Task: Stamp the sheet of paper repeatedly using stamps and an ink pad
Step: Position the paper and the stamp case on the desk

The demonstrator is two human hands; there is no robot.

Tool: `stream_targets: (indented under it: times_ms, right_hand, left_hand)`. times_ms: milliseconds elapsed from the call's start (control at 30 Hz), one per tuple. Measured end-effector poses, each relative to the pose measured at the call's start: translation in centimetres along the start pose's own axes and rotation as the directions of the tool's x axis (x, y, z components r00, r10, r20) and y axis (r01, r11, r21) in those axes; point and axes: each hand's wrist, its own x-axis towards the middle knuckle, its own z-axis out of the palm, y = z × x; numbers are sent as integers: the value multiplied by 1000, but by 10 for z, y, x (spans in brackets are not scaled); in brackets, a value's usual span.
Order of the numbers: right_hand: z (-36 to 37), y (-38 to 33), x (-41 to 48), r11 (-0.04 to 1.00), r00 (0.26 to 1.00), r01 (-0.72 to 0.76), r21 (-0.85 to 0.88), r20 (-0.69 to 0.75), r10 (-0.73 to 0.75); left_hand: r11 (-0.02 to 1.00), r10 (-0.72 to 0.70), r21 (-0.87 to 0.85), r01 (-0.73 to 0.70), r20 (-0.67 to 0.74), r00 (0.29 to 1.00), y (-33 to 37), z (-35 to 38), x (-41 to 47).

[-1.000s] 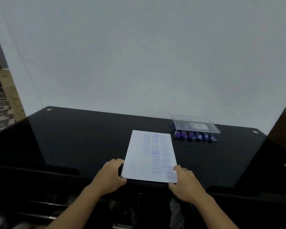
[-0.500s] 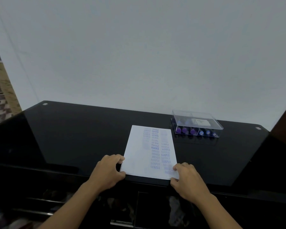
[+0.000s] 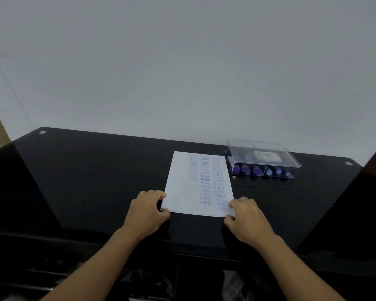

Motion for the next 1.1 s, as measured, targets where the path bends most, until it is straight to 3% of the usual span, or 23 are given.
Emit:
stream_targets:
  times_ms: [300,533,900,1100]
  right_hand:
    - [6,11,59,1000,1000,-18,-14,-7,18]
    - [24,15,71,992,988,-58,114,-133,73]
    - [35,15,67,984,976,-81,158,-189,111]
    - [33,12,62,990,971,-102,95,-208,120]
  left_hand:
    - [997,-75,-2,75,-79,994,1,23,53]
    - [994,-99,23,103,-126,987,1,31,64]
    - [996,-62,49,71,-168,984,2,36,64]
    - [981,8,194,21,-149,989,4,40,60]
